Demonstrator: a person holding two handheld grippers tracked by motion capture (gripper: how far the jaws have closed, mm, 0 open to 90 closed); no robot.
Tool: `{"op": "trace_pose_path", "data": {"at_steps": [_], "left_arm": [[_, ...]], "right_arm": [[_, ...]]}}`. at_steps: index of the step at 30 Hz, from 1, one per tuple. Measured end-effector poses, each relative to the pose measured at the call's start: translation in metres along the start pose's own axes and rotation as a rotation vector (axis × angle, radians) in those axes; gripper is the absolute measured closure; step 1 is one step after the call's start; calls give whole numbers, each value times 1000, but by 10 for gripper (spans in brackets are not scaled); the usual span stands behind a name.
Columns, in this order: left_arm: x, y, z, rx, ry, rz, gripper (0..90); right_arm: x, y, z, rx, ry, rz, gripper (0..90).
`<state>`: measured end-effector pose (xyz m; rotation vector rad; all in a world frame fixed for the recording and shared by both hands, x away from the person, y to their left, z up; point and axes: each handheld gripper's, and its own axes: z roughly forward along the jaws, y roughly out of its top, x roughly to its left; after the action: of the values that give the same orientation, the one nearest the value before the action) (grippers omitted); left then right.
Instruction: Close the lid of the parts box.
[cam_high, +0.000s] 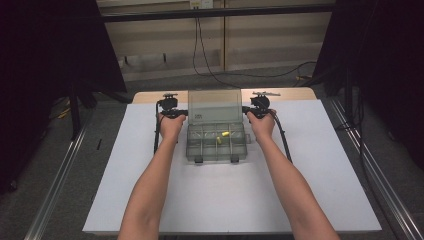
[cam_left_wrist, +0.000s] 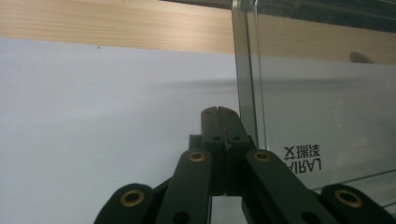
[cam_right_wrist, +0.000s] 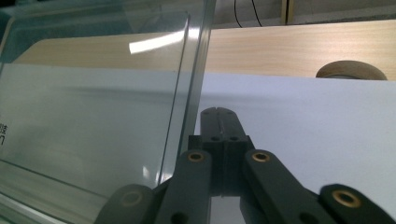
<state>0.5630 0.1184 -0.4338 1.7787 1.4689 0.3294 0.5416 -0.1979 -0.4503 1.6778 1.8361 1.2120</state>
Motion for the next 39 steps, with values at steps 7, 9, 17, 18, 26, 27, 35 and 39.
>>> {"op": "trace_pose_path", "data": {"at_steps": [7,9,17,18,26,27,35,39], "left_arm": [[-2,-2,-10,-32,-16,19,900],[-5,-2,-13,-41,-15,31,900],[-9,-7,-26,-61,-11,76,900],[-9,-7,-27,-63,-14,81,900],[-12,-11,-35,-72,-12,95,900],[-13,-12,-36,-72,-8,99,900],[-15,-16,-42,-74,-7,118,900],[-15,-18,-43,-81,-12,108,900]], "right_arm": [[2,2,-11,-31,24,-24,900],[3,3,-14,-34,29,-26,900],[7,2,-25,-54,38,-53,900],[7,2,-27,-56,40,-60,900],[11,-1,-36,-70,46,-69,900],[11,-1,-37,-71,44,-76,900],[15,-3,-45,-68,38,-105,900],[15,-4,-47,-70,37,-110,900]]}}
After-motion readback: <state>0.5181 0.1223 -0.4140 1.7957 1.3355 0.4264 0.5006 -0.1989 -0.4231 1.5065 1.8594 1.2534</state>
